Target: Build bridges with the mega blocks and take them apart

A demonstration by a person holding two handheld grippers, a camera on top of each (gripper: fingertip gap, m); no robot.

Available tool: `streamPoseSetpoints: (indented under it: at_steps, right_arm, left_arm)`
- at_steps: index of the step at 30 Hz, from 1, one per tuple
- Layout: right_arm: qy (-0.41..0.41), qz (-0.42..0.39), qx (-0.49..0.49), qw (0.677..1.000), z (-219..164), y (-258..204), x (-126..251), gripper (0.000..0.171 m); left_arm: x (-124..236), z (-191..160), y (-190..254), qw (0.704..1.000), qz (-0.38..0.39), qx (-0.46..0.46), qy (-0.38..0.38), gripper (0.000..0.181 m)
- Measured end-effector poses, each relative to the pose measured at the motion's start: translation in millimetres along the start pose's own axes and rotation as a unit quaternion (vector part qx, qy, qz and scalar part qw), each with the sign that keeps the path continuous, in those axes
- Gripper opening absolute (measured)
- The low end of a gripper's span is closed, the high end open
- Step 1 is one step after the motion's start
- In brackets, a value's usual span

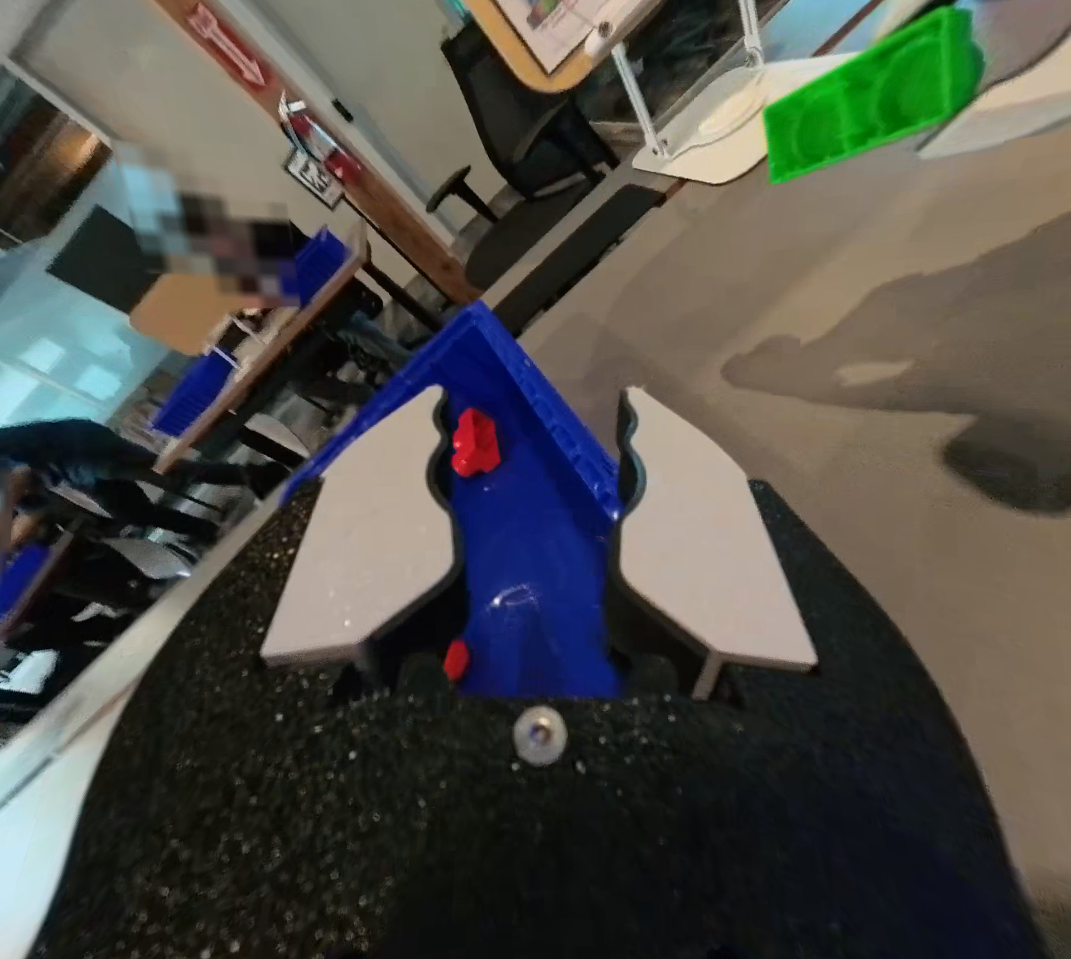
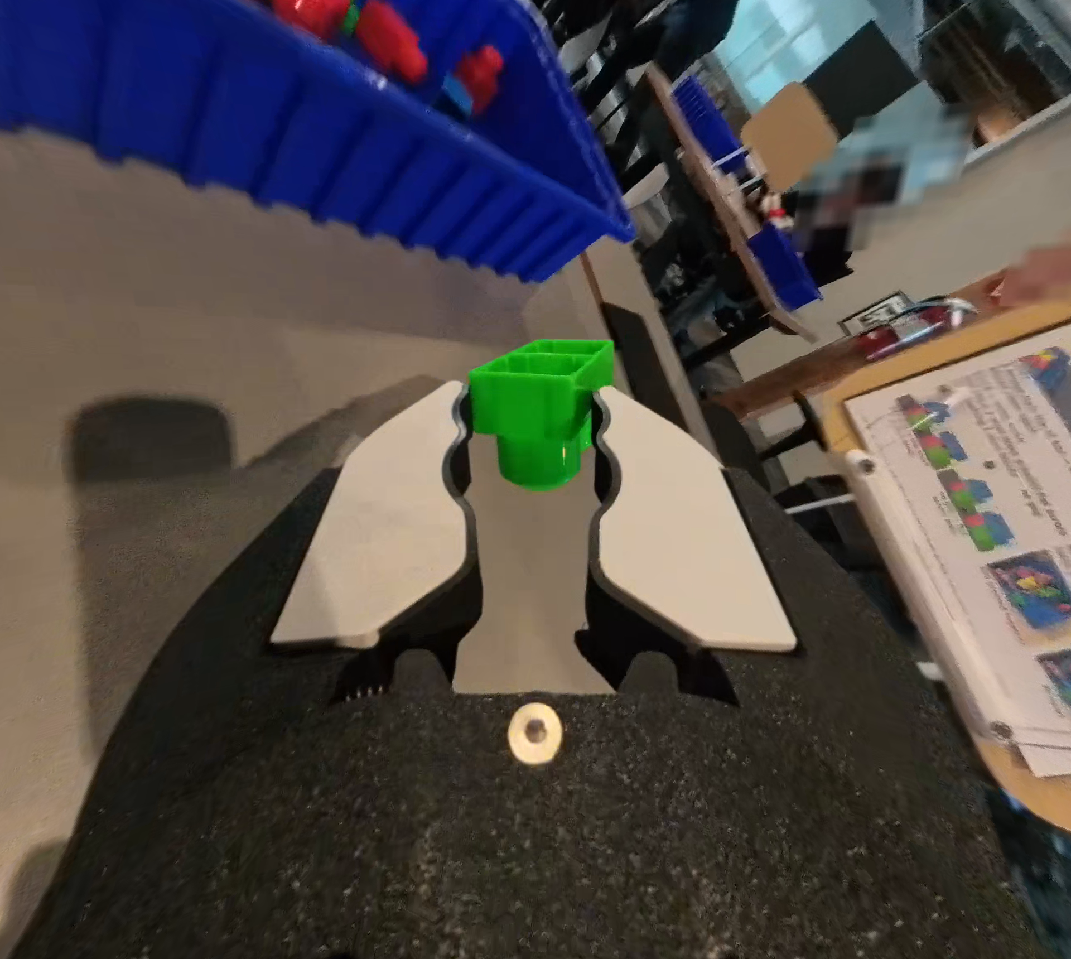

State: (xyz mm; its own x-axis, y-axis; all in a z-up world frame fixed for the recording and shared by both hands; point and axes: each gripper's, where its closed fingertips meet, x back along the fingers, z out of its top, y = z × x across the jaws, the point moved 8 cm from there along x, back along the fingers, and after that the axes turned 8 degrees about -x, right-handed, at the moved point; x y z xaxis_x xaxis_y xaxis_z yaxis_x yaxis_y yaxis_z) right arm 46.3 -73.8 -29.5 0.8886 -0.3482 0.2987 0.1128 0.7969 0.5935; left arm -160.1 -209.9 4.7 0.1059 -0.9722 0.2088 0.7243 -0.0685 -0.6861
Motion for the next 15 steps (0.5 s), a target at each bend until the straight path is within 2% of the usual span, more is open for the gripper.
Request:
streamPoseSetpoints:
  at_steps: [4,7,9,13,15]
  right_arm:
    - [-0.061,0.065,-0.086,0.992,-22,-17,-18,0.039]
    - [-0.109,0.079,-0.147,0.98,-37,-23,-30,0.039]
    - [-0.129,0.085,-0.181,0.971,-43,-26,-38,0.039]
    - [-0.153,0.1,-0.239,0.954,-47,-25,-48,0.039]
    - [-0.152,0.102,-0.265,0.947,-47,-23,-50,0.039]
  left_arm:
    - [3,-18,-21,0.997,0.024,0.058,-0.046,0.054]
    - [13,-40,-51,0.99,0.055,0.098,-0.088,0.051]
    - [23,-54,-71,0.985,0.045,0.127,-0.104,0.048]
    - [35,-78,-93,0.98,-0.032,0.147,-0.132,0.042]
    - [37,-87,-88,0.973,-0.132,0.131,-0.136,0.045]
